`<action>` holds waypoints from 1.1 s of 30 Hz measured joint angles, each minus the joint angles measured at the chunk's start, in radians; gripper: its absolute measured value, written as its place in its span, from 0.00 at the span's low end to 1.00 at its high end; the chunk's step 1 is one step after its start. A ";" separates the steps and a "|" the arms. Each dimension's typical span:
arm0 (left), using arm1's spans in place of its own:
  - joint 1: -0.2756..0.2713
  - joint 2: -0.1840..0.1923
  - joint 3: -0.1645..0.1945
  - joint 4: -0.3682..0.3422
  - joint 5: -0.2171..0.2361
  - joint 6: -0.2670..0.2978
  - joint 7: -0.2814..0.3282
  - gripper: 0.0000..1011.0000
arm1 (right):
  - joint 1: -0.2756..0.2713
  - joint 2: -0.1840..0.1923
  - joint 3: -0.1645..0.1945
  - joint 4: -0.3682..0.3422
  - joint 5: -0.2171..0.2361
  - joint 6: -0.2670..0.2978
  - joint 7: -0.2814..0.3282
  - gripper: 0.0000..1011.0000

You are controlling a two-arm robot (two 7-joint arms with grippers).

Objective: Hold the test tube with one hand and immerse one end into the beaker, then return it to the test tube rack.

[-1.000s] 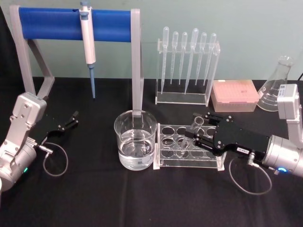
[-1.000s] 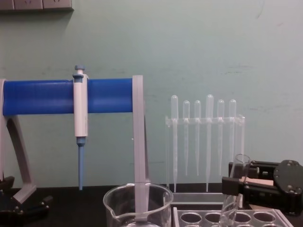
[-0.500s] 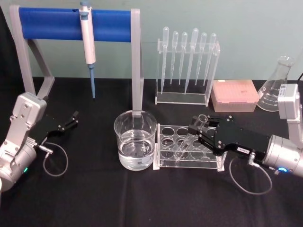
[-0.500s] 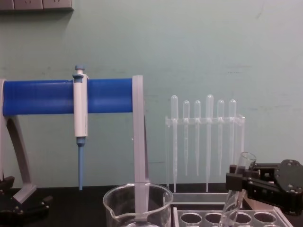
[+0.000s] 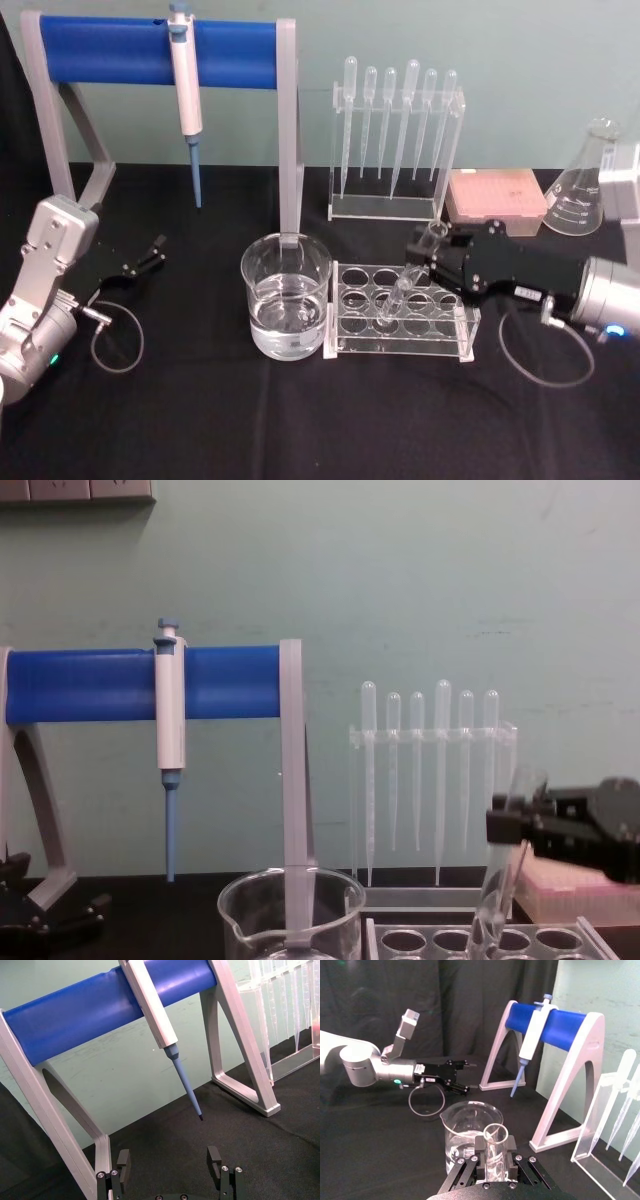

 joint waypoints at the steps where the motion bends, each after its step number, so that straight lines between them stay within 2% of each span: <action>1: 0.000 0.000 0.000 0.000 0.000 0.000 0.000 0.99 | 0.007 0.004 -0.001 -0.003 0.003 0.009 0.004 0.24; 6: 0.000 0.000 0.000 0.000 0.000 0.000 0.000 0.99 | 0.053 0.025 -0.011 -0.025 0.027 0.066 0.033 0.24; 12: 0.000 0.000 0.000 0.000 0.000 0.000 0.000 0.99 | 0.122 0.054 -0.024 -0.054 0.062 0.165 0.058 0.24; 21: 0.000 0.000 0.000 0.000 0.000 0.000 0.000 0.99 | 0.242 0.079 -0.074 -0.073 0.061 0.281 0.102 0.24; 29: 0.000 0.000 0.000 0.000 0.000 0.000 0.000 0.99 | 0.309 0.087 -0.104 -0.082 0.057 0.349 0.108 0.24; 33: 0.000 0.000 0.000 0.000 0.000 0.000 0.000 0.99 | 0.327 0.087 -0.115 -0.081 0.061 0.364 0.104 0.24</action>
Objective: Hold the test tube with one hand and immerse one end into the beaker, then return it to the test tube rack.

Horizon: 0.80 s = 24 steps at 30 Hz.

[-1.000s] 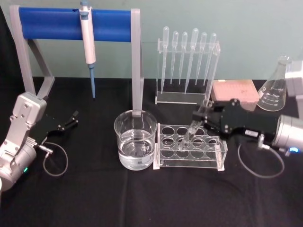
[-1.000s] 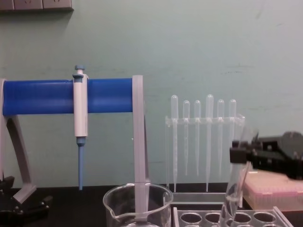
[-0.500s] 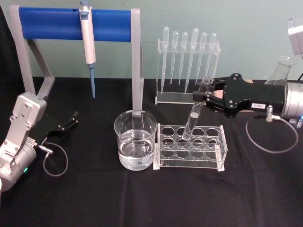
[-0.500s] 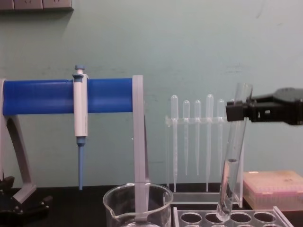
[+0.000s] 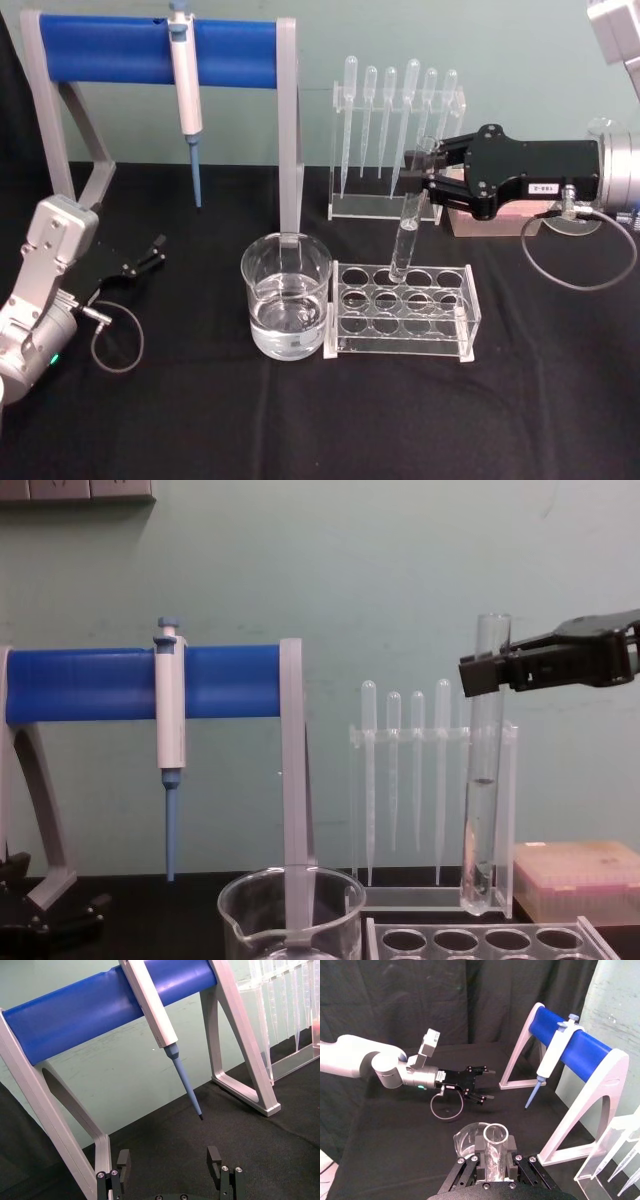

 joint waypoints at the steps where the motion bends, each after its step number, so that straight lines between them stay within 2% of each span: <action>1: 0.000 0.000 0.000 0.000 0.000 0.000 0.000 0.99 | 0.006 0.000 -0.005 0.001 0.001 0.003 -0.001 0.24; 13: 0.000 0.000 0.000 0.000 0.000 0.000 0.000 0.99 | 0.040 0.002 -0.034 0.005 0.013 0.017 -0.011 0.24; 24: 0.000 0.000 0.000 0.000 0.000 0.000 0.000 0.99 | 0.039 0.001 -0.032 0.005 0.012 0.016 -0.012 0.24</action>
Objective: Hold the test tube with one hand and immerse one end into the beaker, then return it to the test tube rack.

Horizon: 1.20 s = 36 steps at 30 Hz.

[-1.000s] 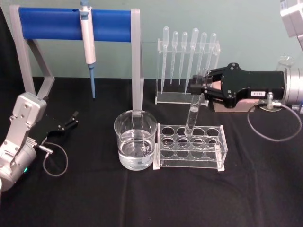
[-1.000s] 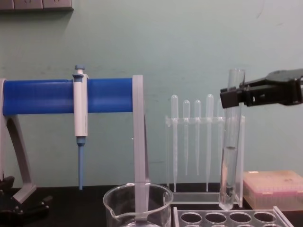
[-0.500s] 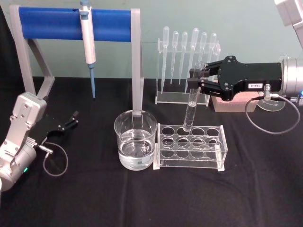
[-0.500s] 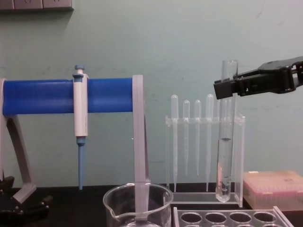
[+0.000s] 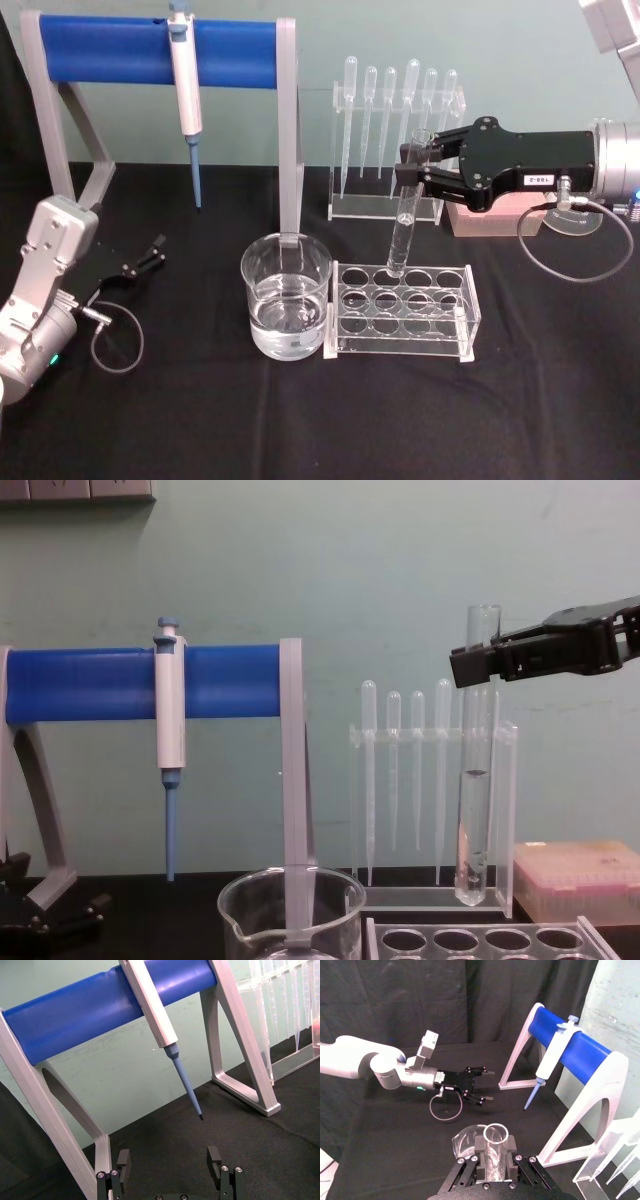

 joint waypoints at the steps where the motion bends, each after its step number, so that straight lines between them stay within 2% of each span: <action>1: 0.000 0.000 0.000 0.000 0.000 0.000 0.000 0.99 | 0.000 0.000 0.000 0.000 0.000 0.000 0.000 0.24; 36: 0.000 0.000 0.000 0.000 0.000 0.000 0.000 0.99 | -0.002 0.000 0.003 0.000 -0.002 -0.002 0.001 0.24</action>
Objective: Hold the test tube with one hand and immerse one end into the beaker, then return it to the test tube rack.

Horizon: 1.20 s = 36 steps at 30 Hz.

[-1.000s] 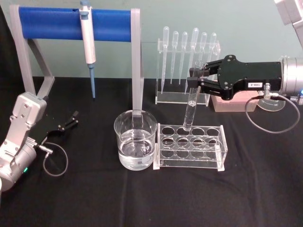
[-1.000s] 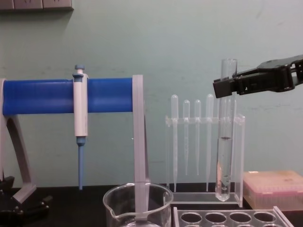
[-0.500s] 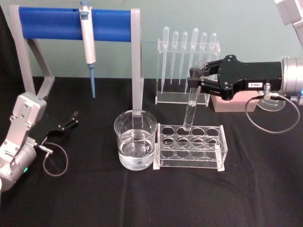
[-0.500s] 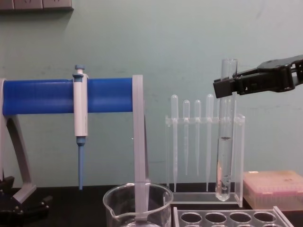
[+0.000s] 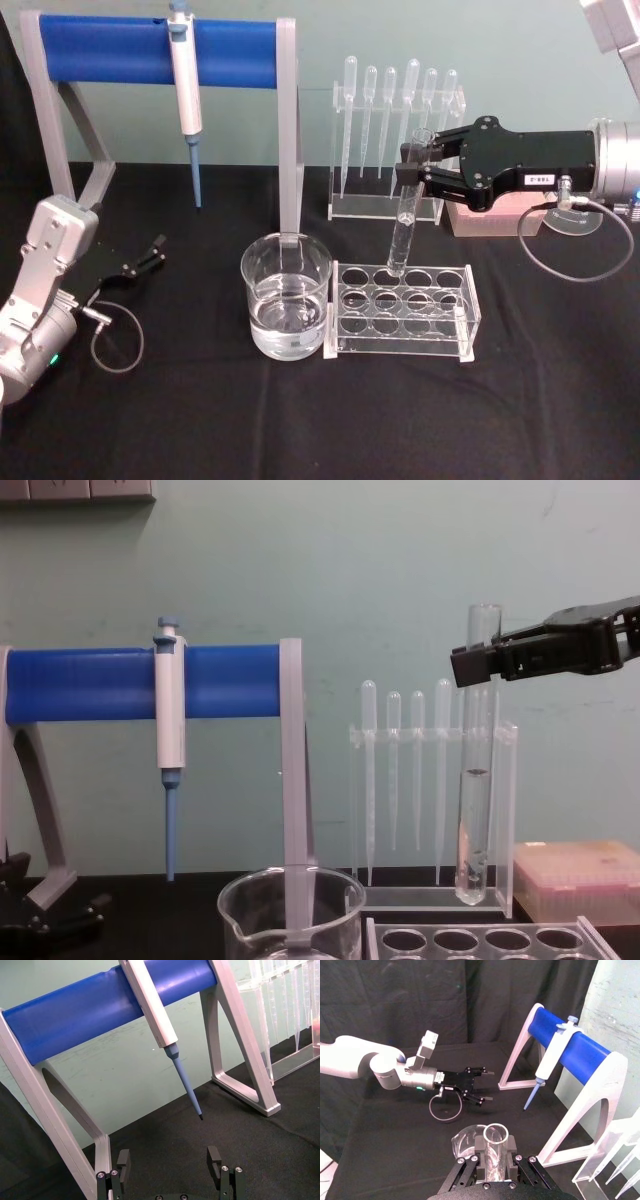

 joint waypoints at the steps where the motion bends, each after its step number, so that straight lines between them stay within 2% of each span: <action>1: 0.000 0.000 0.000 0.000 0.000 0.000 0.000 0.99 | 0.000 0.000 0.000 0.000 0.000 0.000 0.000 0.24; 36: 0.000 0.000 0.000 0.000 0.000 0.000 0.000 0.99 | 0.000 0.000 0.000 0.000 0.000 0.000 0.000 0.24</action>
